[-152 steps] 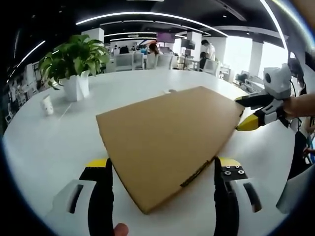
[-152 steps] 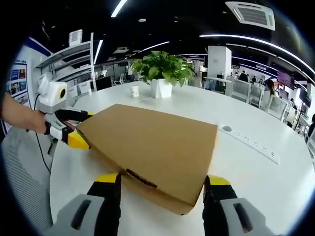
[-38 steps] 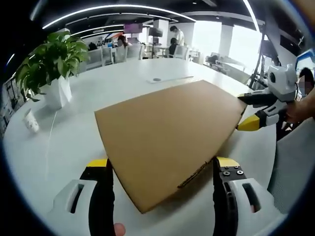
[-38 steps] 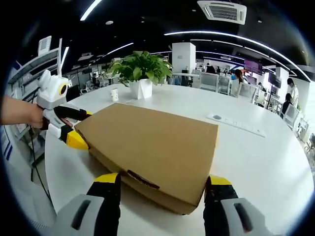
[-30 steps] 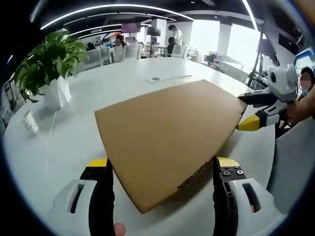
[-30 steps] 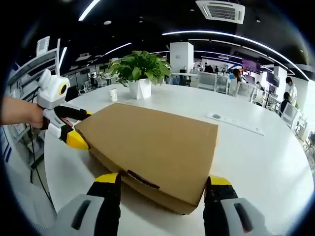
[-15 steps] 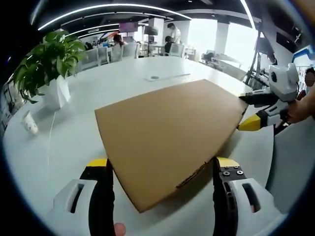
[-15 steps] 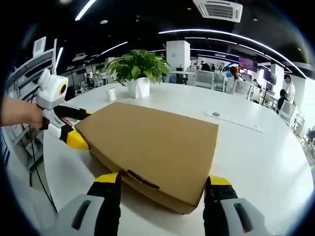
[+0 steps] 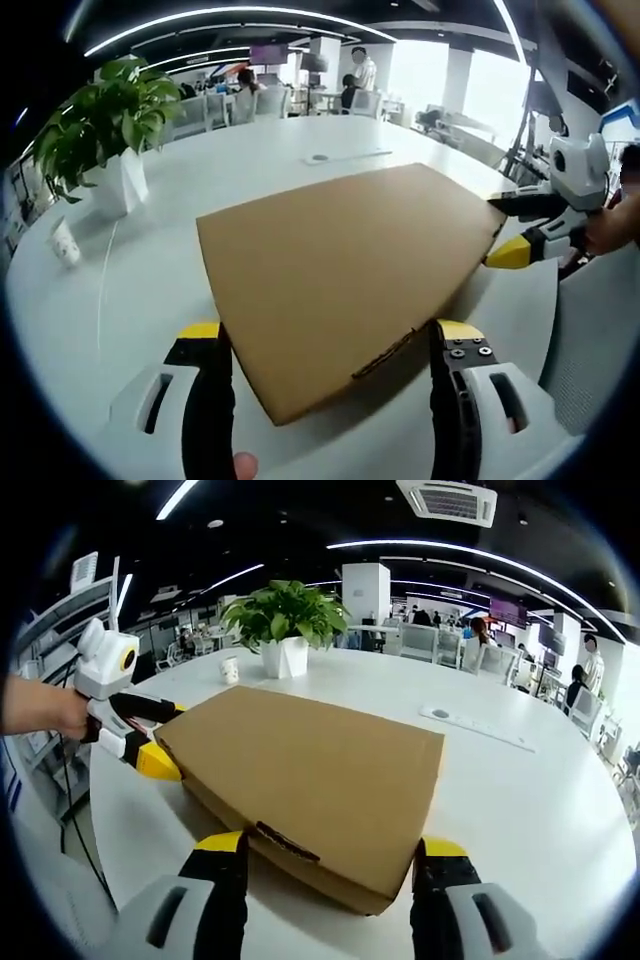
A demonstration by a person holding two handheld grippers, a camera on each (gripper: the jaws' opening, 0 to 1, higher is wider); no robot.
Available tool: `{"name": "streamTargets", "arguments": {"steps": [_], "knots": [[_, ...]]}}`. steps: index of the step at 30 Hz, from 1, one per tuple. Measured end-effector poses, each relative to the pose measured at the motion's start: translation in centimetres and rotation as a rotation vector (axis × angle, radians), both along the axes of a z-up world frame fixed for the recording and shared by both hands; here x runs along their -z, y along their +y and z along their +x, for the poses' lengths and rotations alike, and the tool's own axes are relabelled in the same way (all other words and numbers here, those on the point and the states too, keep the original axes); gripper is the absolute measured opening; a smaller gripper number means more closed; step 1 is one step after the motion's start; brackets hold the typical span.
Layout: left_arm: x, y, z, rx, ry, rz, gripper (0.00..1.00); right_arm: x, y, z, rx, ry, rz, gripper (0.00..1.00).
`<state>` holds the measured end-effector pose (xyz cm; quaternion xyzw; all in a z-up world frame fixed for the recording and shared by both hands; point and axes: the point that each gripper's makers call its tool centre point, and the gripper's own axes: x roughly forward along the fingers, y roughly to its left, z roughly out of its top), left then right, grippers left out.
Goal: Operate the shoe box by opening the lid, removing the specified soft item, and placing it in the target area until the item is outside and the box remains undamaged.
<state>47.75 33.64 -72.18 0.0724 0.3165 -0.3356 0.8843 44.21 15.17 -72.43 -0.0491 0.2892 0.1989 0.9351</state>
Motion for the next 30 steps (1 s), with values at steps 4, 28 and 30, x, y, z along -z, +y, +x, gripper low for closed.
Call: {"name": "streamTargets", "arguments": {"steps": [4, 28, 30], "knots": [[-0.01, -0.03, -0.08, -0.007, 0.000, -0.001, 0.80, 0.01, 0.00, 0.05, -0.003, -0.002, -0.001, 0.64], [0.00, 0.06, -0.28, -0.042, -0.024, -0.016, 0.81, -0.10, -0.19, 0.03, -0.013, -0.029, 0.008, 0.65], [0.02, 0.08, -0.24, -0.041, -0.021, -0.015, 0.81, -0.13, -0.19, 0.03, -0.013, -0.029, 0.008, 0.64]]}}
